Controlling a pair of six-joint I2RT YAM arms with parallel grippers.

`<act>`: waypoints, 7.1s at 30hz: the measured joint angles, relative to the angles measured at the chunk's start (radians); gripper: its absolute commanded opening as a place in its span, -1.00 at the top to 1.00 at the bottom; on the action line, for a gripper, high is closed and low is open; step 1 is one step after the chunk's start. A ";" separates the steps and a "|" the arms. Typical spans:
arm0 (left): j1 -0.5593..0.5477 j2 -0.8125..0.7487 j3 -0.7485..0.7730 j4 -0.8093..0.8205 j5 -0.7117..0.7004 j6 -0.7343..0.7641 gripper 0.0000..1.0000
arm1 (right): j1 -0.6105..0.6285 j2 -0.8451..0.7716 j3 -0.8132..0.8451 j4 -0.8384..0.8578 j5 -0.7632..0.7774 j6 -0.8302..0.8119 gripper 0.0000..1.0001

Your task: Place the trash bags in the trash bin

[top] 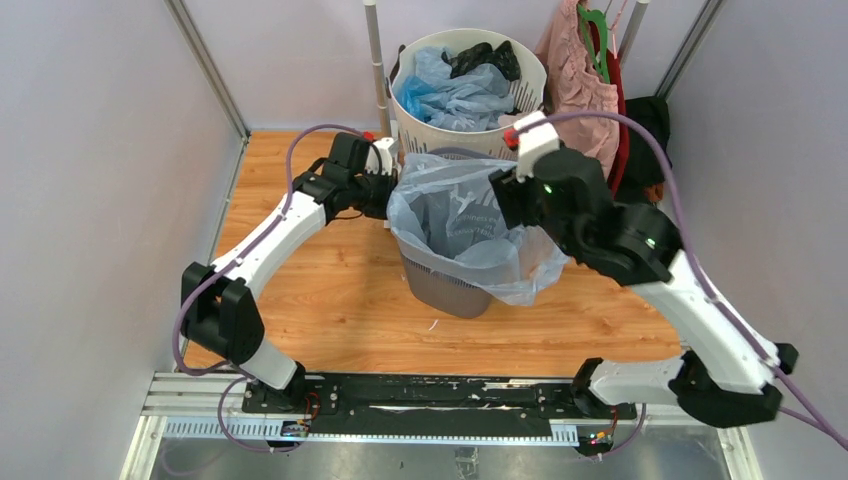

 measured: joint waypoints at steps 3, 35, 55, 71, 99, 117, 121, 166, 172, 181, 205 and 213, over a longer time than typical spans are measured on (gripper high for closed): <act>0.000 0.039 0.032 0.011 0.011 -0.004 0.86 | -0.131 0.093 0.005 0.042 -0.138 -0.040 -0.37; 0.005 0.190 0.185 -0.005 0.039 0.009 0.92 | -0.746 0.105 -0.200 0.248 -1.183 0.069 0.89; 0.005 0.197 0.136 0.084 0.063 0.006 0.97 | -0.899 0.107 -0.329 0.342 -1.213 0.165 1.00; -0.049 0.098 -0.053 0.174 0.056 -0.027 1.00 | -0.861 0.096 -0.424 0.511 -1.271 0.176 1.00; -0.128 -0.065 -0.256 0.204 0.008 -0.083 1.00 | -0.754 0.056 -0.417 0.360 -1.102 0.130 1.00; -0.128 -0.066 -0.245 0.185 -0.018 -0.079 1.00 | -0.753 0.097 -0.293 0.412 -1.022 0.142 1.00; -0.128 -0.066 -0.228 0.158 -0.027 -0.075 1.00 | -0.758 0.146 -0.261 0.439 -1.015 0.154 1.00; -0.132 -0.080 -0.346 0.247 0.046 -0.086 1.00 | -0.829 0.195 -0.228 0.269 -1.010 0.152 -0.06; -0.133 -0.080 -0.346 0.223 0.046 -0.086 1.00 | -0.841 0.140 -0.220 0.205 -0.930 0.148 -0.62; -0.133 -0.080 -0.346 0.217 0.046 -0.086 1.00 | -0.841 -0.023 -0.189 0.149 -0.761 0.151 -0.64; -0.133 -0.097 -0.346 0.196 0.045 -0.079 1.00 | -0.841 -0.365 -0.284 -0.077 -1.108 0.432 -0.71; -0.133 -0.097 -0.346 0.196 0.046 -0.079 1.00 | -0.841 -0.354 -0.293 -0.085 -1.139 0.468 -0.71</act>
